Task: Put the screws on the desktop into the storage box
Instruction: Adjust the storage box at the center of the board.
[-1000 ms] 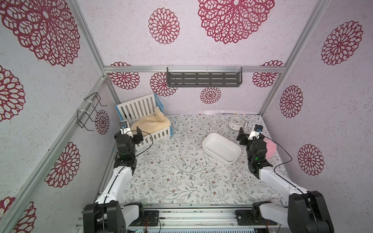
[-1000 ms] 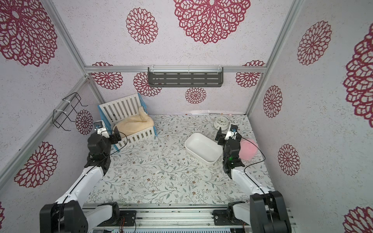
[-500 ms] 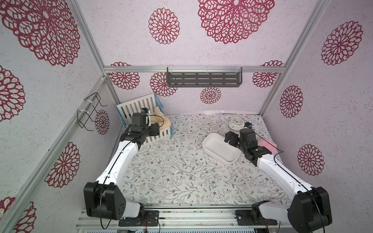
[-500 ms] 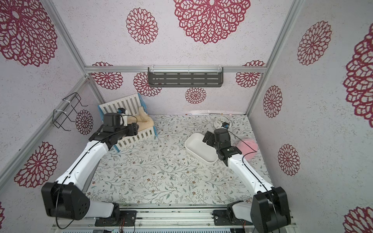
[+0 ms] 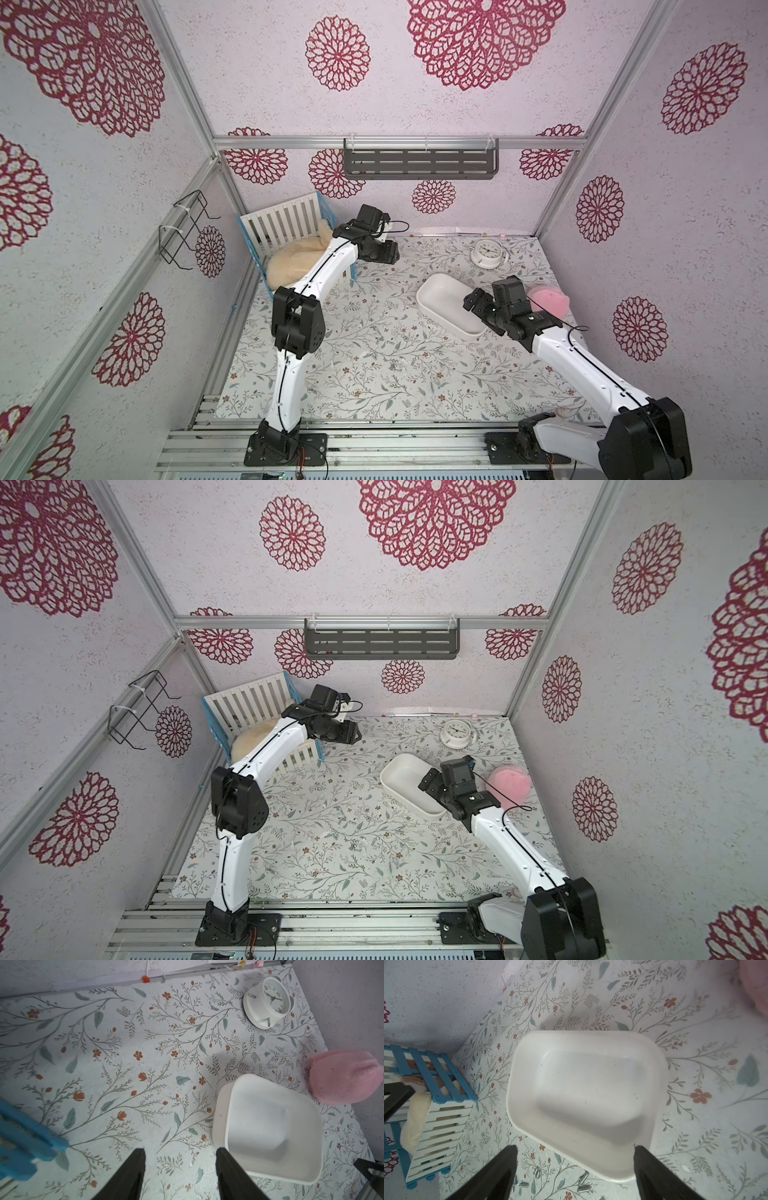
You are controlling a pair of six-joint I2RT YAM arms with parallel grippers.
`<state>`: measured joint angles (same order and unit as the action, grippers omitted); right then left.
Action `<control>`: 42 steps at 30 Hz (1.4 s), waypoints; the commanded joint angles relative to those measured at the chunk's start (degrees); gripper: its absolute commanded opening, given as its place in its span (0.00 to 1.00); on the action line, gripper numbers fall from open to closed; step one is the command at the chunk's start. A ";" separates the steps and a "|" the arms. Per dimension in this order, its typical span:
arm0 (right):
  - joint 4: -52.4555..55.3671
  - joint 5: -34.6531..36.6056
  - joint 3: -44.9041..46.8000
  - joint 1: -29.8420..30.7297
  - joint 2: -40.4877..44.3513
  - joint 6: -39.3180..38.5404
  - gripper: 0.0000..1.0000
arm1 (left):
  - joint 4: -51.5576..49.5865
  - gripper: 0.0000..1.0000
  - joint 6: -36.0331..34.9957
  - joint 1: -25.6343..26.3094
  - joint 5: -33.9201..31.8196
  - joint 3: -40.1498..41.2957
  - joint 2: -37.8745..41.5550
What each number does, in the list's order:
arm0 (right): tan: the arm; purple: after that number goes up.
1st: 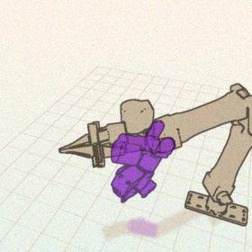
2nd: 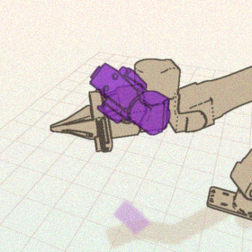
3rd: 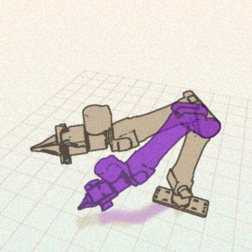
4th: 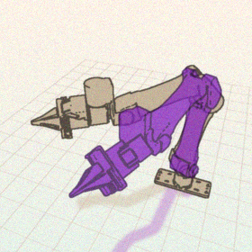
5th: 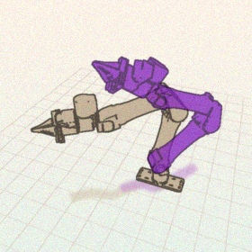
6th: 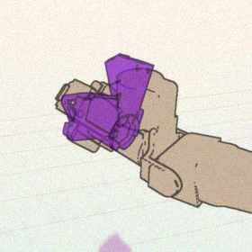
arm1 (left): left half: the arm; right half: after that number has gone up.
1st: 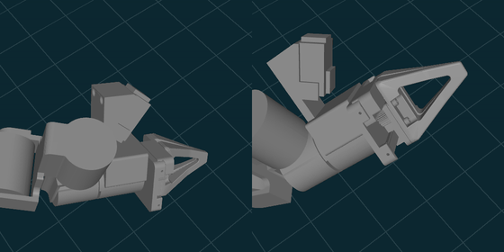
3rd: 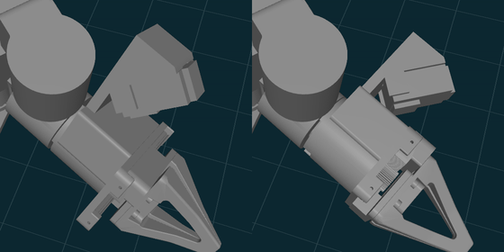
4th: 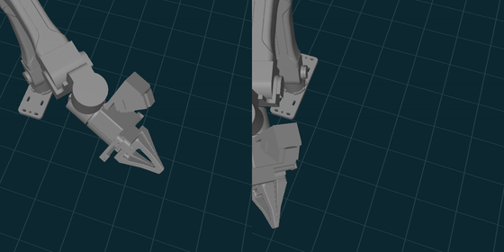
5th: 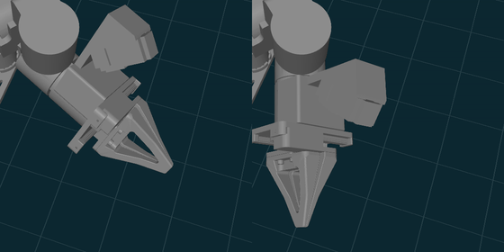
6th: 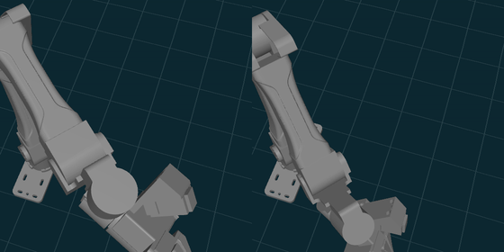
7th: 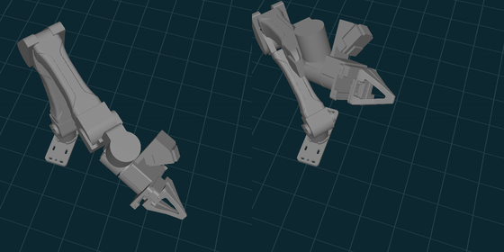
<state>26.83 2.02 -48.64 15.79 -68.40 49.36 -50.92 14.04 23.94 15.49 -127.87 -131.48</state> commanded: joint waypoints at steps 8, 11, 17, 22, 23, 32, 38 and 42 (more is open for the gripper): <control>3.64 -0.17 0.02 -0.67 2.55 0.03 0.93 | -7.92 0.61 0.72 5.21 8.31 -9.45 -8.20; 3.93 -0.19 0.14 -0.76 2.32 -0.19 0.94 | -7.92 0.63 0.72 6.44 9.54 -9.51 -8.85; 4.37 -0.31 0.25 -0.86 2.38 -0.36 0.95 | -7.88 0.64 -0.75 8.19 8.36 -10.67 -11.24; 4.94 -0.48 -0.02 -0.85 2.87 -0.34 0.95 | -7.97 0.62 -2.59 9.37 3.04 -12.64 -13.53; 4.98 -0.53 -0.08 -0.85 2.89 -0.33 0.95 | -7.89 0.62 -2.82 9.45 2.36 -12.83 -13.85; 5.41 -0.60 0.00 -0.93 2.99 -0.55 0.95 | -7.97 0.65 -3.15 11.53 2.45 -16.50 -18.14; 5.59 -0.45 0.19 -0.94 3.42 -0.64 0.93 | -7.94 0.53 -2.73 12.33 1.04 -17.45 -19.98; 5.85 -0.26 0.14 -0.94 3.97 -0.50 0.93 | -7.93 0.43 -2.22 12.55 -1.22 -17.06 -20.28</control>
<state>32.82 1.58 -48.47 15.11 -66.35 49.15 -58.39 11.77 36.25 16.29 -144.33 -150.50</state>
